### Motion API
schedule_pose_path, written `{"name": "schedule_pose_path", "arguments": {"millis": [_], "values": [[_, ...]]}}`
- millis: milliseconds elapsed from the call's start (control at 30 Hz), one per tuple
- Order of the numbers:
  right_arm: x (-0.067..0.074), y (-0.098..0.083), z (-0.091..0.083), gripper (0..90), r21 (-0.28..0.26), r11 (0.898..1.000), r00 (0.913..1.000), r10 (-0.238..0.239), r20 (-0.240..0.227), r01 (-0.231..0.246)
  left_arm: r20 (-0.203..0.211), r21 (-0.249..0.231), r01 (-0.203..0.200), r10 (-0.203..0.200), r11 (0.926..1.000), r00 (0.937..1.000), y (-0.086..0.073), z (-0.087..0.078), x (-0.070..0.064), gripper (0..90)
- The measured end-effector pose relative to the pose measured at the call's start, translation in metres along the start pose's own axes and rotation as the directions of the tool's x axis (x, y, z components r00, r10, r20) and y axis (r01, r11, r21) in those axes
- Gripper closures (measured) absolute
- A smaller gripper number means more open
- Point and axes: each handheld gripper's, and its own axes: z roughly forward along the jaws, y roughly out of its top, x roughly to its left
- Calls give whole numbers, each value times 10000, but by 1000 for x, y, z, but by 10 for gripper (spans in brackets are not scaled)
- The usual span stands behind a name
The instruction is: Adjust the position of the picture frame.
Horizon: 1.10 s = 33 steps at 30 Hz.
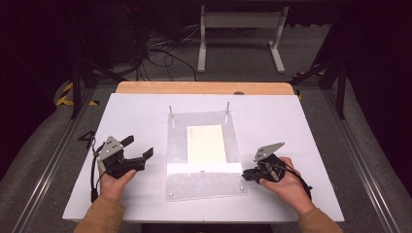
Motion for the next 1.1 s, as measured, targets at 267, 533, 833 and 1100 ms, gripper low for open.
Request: {"name": "schedule_pose_path", "arguments": {"millis": [267,533,833,1100], "values": [[26,0,-3,711,-76,9958,9933,-919,-701,916,1,-1,91,-91,10000,10000,-1,-2,1,109],[29,-2,4,691,50,9892,9871,-1457,-657,1463,22,32,59,-59,10000,10000,-1,0,1,109],[31,-3,7,830,216,9756,9747,-2169,-541,2183,29,14,57,-57,10000,10000,-1,0,1,110],[32,-3,7,832,277,9707,9699,-2367,-570,2385,43,49,18,-19,10000,10000,0,1,0,110]]}}
